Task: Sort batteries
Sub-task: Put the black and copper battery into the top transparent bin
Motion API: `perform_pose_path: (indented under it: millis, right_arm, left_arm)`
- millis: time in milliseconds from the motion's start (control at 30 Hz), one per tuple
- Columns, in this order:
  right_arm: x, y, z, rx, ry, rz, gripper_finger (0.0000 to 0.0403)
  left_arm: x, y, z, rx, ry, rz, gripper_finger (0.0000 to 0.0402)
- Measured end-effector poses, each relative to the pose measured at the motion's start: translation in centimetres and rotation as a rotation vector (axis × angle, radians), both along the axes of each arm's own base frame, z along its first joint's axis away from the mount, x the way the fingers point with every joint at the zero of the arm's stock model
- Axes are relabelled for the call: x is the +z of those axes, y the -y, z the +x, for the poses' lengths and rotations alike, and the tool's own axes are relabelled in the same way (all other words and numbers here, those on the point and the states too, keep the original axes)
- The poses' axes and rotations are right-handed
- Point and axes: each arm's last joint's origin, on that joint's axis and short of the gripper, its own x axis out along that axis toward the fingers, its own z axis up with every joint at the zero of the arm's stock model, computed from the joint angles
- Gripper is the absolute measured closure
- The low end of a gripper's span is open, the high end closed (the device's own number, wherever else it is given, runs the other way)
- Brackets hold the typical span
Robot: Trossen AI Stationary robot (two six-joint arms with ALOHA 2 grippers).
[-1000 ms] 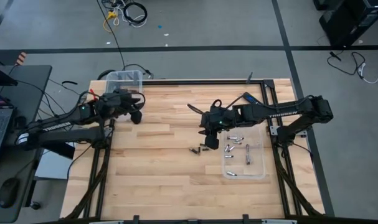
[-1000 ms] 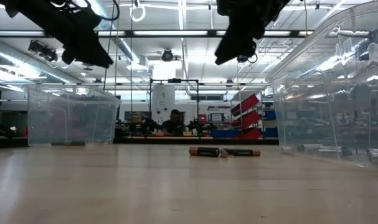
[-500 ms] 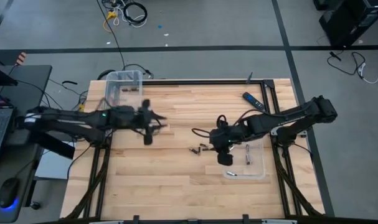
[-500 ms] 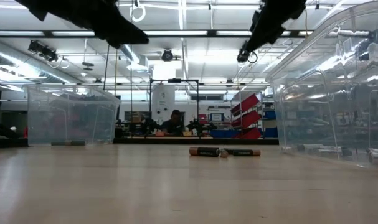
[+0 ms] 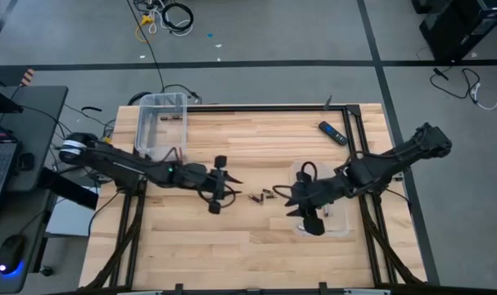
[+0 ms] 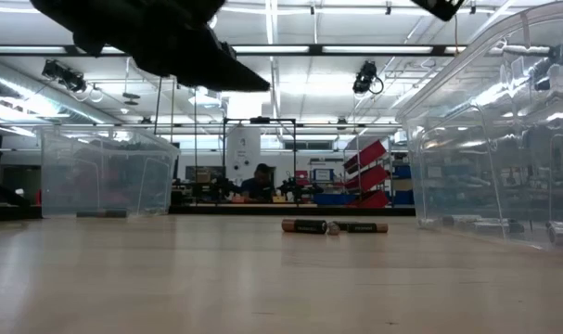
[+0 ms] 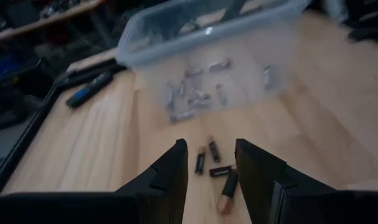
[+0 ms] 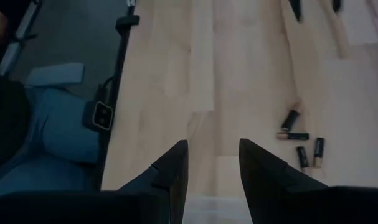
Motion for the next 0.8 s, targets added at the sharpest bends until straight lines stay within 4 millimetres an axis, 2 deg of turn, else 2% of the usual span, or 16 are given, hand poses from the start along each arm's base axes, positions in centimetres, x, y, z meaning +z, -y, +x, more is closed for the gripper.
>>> perform_pose_path:
  millis: [200, 300, 533, 800]
  right_arm:
    - [0.0, -1.8, -0.8, 0.01, 0.008, -0.007, 0.0275]
    - [0.0, -2.5, -1.2, 0.01, 0.008, -0.001, 0.0275]
    - [0.0, -3.6, -1.8, 0.011, 0.02, -0.016, 0.0275]
    - [0.0, -4.0, -2.0, 0.038, 0.033, -0.033, 0.0275]
  left_arm:
    - [-2.0, 0.9, 3.6, 0.042, -0.078, 0.005, 0.027]
    - [-3.5, 1.1, 4.7, 0.04, -0.133, 0.017, 0.027]
    - [-7.4, 1.4, 5.8, -0.035, -0.239, 0.052, 0.027]
    - [-9.3, 0.8, 6.3, -0.043, -0.267, 0.08, 0.0269]
